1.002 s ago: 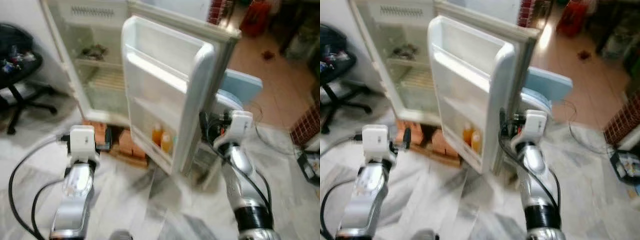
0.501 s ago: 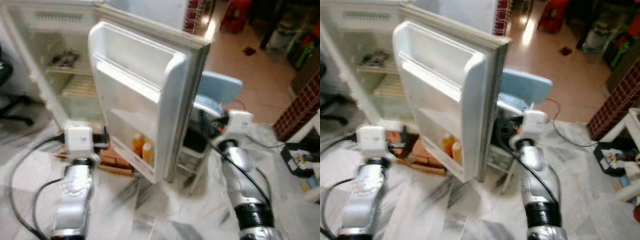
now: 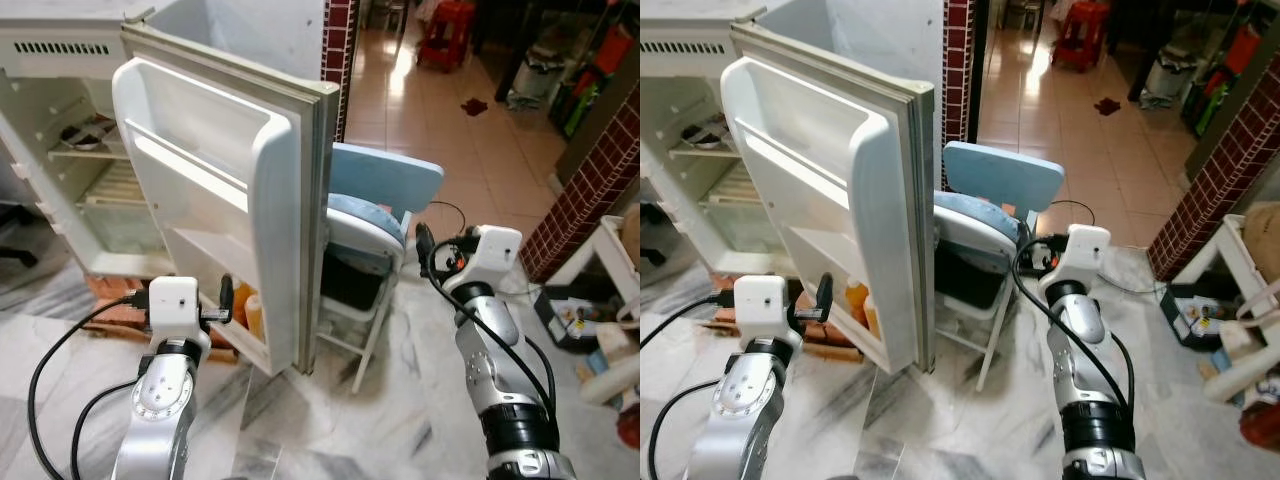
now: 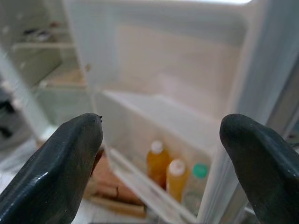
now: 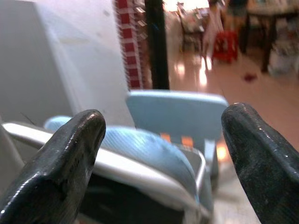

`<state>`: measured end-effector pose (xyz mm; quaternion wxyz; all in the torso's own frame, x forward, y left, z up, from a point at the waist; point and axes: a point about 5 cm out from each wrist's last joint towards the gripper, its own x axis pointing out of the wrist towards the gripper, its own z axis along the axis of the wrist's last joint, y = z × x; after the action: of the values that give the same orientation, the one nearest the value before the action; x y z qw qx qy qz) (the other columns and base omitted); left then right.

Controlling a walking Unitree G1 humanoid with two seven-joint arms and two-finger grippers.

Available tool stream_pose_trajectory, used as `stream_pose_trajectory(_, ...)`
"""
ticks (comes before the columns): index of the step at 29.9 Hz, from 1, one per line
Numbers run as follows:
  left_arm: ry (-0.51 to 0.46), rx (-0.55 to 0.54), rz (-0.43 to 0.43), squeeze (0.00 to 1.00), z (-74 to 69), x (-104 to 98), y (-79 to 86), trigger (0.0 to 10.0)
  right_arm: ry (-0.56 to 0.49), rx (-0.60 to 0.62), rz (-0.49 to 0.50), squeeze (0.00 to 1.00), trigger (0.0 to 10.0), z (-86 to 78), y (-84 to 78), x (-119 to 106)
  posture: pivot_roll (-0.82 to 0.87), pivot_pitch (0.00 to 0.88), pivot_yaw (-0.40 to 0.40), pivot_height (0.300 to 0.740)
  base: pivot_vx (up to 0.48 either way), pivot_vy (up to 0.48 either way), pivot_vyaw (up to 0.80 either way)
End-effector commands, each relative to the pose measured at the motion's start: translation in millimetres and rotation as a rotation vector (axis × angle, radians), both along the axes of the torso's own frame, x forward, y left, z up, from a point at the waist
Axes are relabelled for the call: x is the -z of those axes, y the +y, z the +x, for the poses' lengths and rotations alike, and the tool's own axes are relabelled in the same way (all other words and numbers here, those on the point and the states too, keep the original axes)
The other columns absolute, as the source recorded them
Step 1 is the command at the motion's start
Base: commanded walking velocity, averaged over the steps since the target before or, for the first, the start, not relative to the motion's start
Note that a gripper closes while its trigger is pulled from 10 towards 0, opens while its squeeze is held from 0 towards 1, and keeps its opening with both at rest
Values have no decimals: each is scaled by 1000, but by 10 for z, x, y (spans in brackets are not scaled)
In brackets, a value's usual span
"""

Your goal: Restocking fridge

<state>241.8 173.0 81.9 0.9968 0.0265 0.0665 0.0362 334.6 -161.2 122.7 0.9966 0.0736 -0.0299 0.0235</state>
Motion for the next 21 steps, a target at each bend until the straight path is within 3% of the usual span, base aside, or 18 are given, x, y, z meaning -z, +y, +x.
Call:
stream_pose_trajectory(1,15,-16,18,0,-37,-6,51,10000,-12,-22,-20,0,10000,94,131,-61,137,0,-49,740,0,0,800)
stream_pose_trajectory(11,83,15,2,0,-66,60,3,10000,96,32,-34,0,10000,420,457,-165,171,0,-72,740,0,0,123)
stream_pose_trajectory(14,96,15,-3,0,-75,72,-9,10000,89,0,35,0,10000,477,587,-256,179,0,-78,740,0,0,0)
stream_pose_trajectory(20,121,34,-12,0,-88,106,-48,10000,30,-277,283,0,10000,470,1010,-452,177,0,-83,740,0,0,0)
stream_pose_trajectory(21,122,36,-14,0,-81,106,-57,10000,-19,-440,411,0,10000,403,1174,-566,174,0,-84,740,0,0,0)
